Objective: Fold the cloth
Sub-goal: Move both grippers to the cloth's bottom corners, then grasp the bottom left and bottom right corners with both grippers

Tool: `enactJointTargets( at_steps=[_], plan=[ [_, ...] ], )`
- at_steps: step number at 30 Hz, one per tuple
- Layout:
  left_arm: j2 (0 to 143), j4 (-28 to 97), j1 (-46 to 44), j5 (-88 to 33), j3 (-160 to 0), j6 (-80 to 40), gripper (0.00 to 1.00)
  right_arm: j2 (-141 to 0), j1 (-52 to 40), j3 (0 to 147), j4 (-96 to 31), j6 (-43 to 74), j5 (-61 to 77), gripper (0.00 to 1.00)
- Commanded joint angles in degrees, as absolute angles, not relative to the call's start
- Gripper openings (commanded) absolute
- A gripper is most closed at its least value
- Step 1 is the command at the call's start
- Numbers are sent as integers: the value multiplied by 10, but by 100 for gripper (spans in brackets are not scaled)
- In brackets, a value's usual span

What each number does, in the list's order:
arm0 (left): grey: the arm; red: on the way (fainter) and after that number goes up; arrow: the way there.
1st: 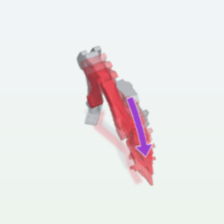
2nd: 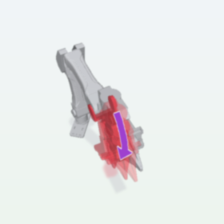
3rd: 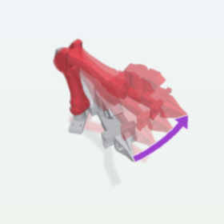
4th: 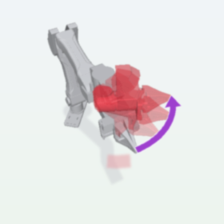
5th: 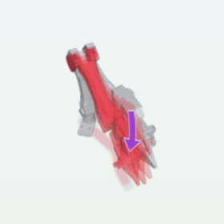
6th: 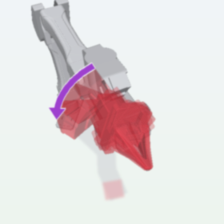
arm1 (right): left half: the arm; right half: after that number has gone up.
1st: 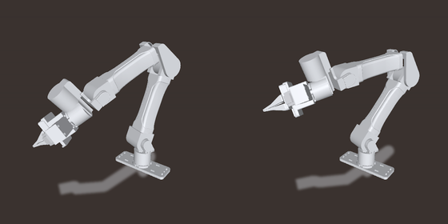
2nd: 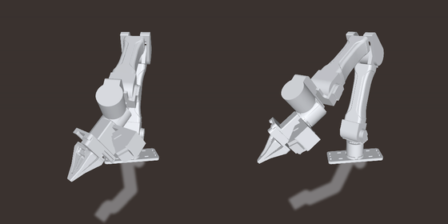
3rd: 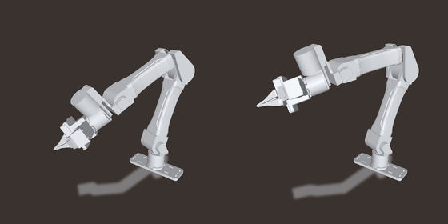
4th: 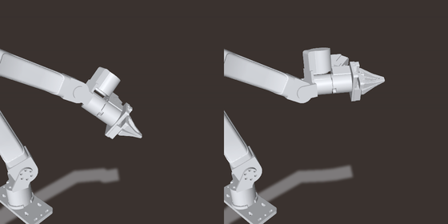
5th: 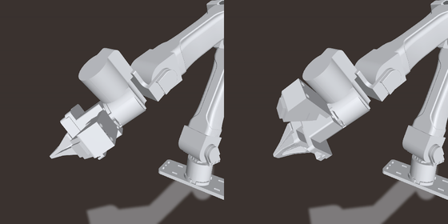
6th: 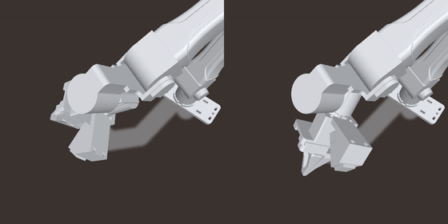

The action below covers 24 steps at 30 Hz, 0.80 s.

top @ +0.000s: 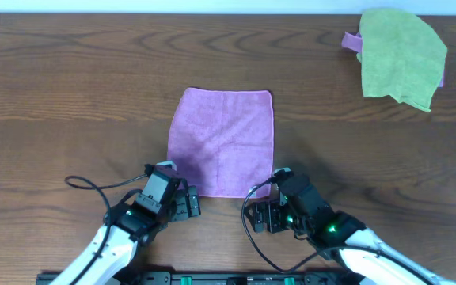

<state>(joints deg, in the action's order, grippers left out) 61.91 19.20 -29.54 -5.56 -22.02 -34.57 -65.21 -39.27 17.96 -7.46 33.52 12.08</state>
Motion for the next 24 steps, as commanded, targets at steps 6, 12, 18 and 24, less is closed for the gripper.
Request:
enactJointTargets(
  at_steps=[6,12,18,24],
  plan=[
    [693,126,-296,-50,-217,-347,95,-688,-397,188,-19,324,125,99],
    [716,98,-296,-57,-217,-347,95,-698,-397,188,-9,325,125,96],
    [717,76,-296,-76,-217,-350,87,-699,-394,188,7,336,125,54],
    [717,74,-296,-86,-217,-350,70,-699,-374,188,7,336,142,48]
  ],
)
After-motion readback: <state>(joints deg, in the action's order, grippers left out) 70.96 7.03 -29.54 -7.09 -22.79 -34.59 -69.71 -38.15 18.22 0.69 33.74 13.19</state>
